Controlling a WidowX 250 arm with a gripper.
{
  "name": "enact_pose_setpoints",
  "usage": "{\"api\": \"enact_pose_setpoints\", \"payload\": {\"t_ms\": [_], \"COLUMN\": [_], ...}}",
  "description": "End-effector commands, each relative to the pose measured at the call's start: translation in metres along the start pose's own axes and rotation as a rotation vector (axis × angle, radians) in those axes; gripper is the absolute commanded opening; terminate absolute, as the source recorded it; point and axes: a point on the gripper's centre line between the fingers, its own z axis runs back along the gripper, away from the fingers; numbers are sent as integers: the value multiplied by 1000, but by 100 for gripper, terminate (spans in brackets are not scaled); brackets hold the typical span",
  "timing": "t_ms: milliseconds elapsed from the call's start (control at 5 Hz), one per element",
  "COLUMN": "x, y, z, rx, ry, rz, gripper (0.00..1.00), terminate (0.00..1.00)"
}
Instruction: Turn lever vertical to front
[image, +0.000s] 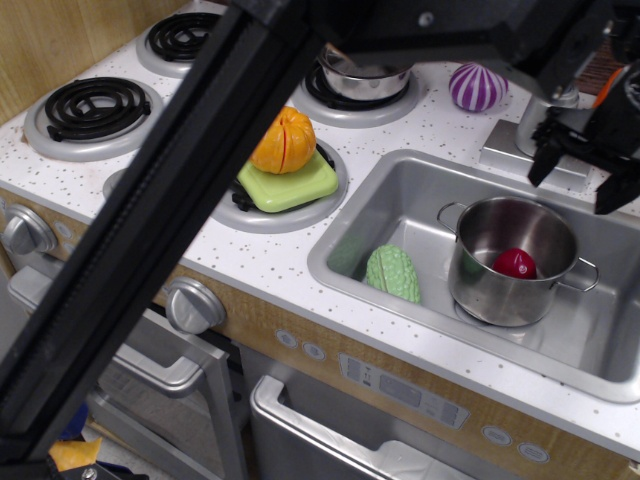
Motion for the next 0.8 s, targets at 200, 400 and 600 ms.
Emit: {"api": "enact_pose_setpoints", "payload": {"t_ms": [200, 400, 600], "x": [54, 61, 69], "y": [13, 13, 14], "z": [74, 81, 86], "rx": [-102, -108, -106], "ry": [-221, -247, -267], "rz": [-18, -42, -54], "gripper": [100, 100, 100], "terminate": [0, 0, 0]}}
